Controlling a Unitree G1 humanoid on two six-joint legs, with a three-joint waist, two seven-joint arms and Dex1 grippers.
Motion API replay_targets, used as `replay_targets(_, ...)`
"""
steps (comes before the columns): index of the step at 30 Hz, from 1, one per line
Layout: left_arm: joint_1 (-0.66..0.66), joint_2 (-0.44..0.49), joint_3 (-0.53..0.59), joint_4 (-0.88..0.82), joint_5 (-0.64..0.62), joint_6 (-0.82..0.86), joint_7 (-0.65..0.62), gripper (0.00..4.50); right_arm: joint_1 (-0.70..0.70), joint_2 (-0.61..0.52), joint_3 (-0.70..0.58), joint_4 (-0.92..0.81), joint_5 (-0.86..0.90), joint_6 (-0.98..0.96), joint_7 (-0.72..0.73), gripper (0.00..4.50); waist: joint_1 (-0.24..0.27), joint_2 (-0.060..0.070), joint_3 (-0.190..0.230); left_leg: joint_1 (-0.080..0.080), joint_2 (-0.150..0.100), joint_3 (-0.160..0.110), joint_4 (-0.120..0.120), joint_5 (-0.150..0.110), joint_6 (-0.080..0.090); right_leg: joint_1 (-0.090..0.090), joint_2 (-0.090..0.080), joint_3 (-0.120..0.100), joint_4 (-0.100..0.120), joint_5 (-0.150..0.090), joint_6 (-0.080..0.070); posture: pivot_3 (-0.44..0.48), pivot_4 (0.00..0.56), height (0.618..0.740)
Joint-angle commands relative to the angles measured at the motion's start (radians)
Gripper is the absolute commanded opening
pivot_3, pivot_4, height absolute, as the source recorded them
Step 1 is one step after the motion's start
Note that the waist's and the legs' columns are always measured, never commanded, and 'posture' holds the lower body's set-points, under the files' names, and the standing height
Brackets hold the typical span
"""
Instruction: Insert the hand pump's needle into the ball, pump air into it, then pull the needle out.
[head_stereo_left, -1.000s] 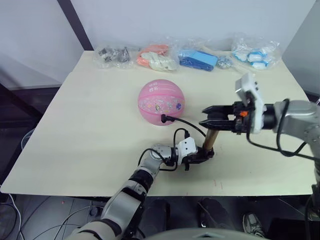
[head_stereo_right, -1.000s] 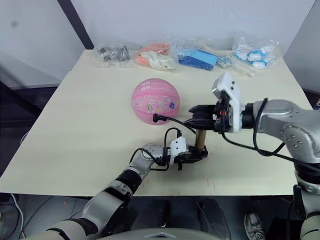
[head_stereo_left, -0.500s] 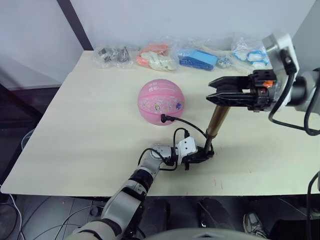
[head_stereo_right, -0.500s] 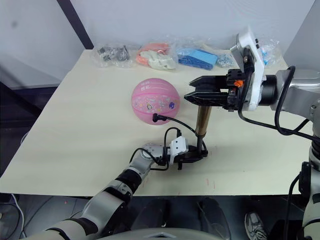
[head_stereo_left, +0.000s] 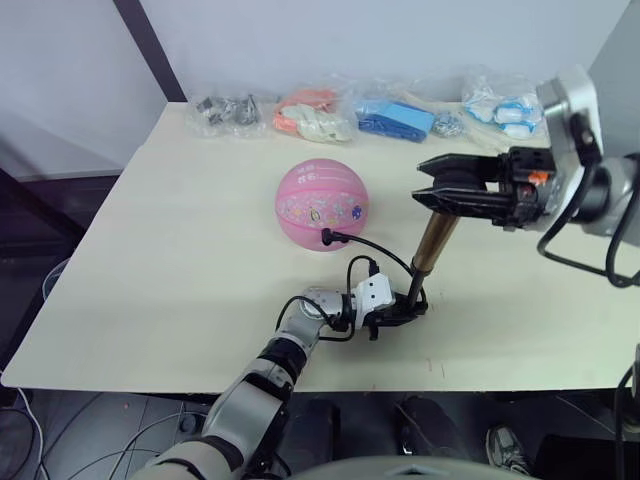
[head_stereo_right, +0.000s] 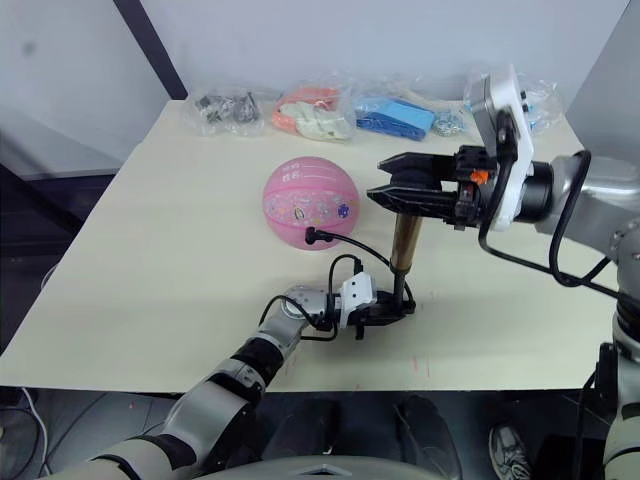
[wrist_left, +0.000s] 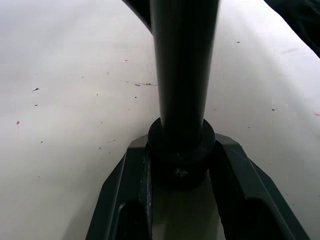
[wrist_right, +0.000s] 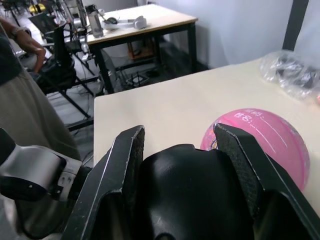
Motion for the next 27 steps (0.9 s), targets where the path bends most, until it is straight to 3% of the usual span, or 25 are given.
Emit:
replay_targets(1,0.017,0.025,-0.014,0.059,0.032,0.019,0.005,1.12,0.102,-0.019,0.09,-0.025,-0.105,-0.026,0.025,1.74,0.0,-0.002,-0.002,0.001,0.0,0.0,0.0,0.0,0.0,0.0,0.0,0.0,0.0,0.0,0.0,0.0,0.15,0.738)
replay_targets(16,0.018,0.033,-0.019,0.04,0.03,0.011,0.003,1.12,0.326,0.072,0.287,0.079,-0.394,-0.251,0.089,1.74,-0.002,-0.007,-0.006,0.004,0.001,-0.001,0.0,0.0,0.0,0.004,0.002,-0.001,0.0,0.0,0.0,0.0,0.15,0.738)
replay_targets(27,0.015,0.041,-0.021,0.031,0.027,0.018,-0.003,1.12,0.388,0.117,0.367,0.143,-0.551,-0.362,0.113,1.74,-0.002,-0.008,-0.006,0.004,0.001,-0.001,0.0,0.0,0.0,0.004,0.003,-0.001,0.0,0.0,0.001,0.0,0.15,0.738)
